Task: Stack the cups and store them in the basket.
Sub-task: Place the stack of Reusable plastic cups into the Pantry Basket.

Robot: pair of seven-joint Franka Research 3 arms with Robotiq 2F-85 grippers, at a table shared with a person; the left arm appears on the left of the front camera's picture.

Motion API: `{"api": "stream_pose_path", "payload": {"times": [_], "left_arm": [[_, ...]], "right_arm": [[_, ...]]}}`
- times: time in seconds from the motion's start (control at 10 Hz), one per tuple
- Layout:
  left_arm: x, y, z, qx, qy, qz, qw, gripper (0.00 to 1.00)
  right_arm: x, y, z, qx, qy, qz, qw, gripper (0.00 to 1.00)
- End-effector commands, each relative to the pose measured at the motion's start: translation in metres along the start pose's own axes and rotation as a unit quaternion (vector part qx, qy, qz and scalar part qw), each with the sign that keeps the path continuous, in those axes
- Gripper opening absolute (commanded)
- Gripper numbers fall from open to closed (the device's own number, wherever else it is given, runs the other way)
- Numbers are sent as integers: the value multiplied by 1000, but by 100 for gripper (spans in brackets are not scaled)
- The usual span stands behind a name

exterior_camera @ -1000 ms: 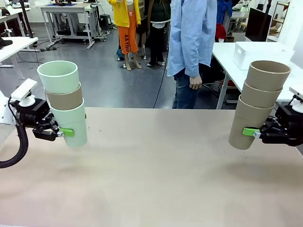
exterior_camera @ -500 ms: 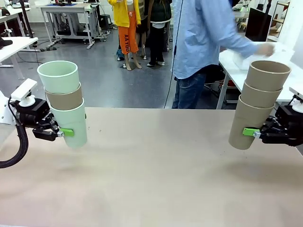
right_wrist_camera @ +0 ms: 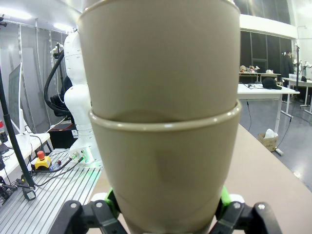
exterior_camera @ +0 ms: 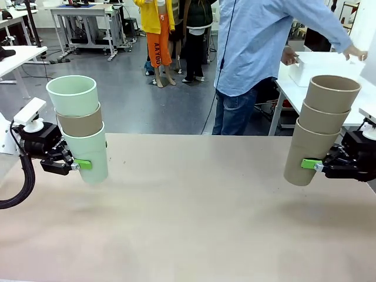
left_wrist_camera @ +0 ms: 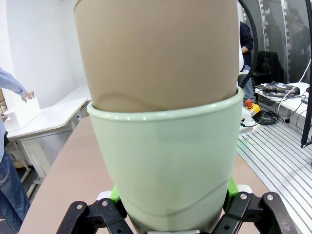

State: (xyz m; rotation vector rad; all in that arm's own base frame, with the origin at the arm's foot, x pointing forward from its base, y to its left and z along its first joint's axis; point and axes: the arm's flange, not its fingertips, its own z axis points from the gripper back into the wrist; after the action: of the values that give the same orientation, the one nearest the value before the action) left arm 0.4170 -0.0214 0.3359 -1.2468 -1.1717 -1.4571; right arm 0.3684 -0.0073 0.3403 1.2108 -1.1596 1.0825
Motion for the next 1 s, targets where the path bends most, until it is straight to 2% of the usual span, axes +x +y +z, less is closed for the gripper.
{"api": "stream_pose_path", "payload": {"times": [0.0,0.9], "left_arm": [[6,1,0,-3,-4,-1,1000,85],[6,1,0,-3,-4,-1,1000,85]], "right_arm": [[4,1,1,0,-2,4,1000,85],[4,1,1,0,-2,4,1000,85]]}}
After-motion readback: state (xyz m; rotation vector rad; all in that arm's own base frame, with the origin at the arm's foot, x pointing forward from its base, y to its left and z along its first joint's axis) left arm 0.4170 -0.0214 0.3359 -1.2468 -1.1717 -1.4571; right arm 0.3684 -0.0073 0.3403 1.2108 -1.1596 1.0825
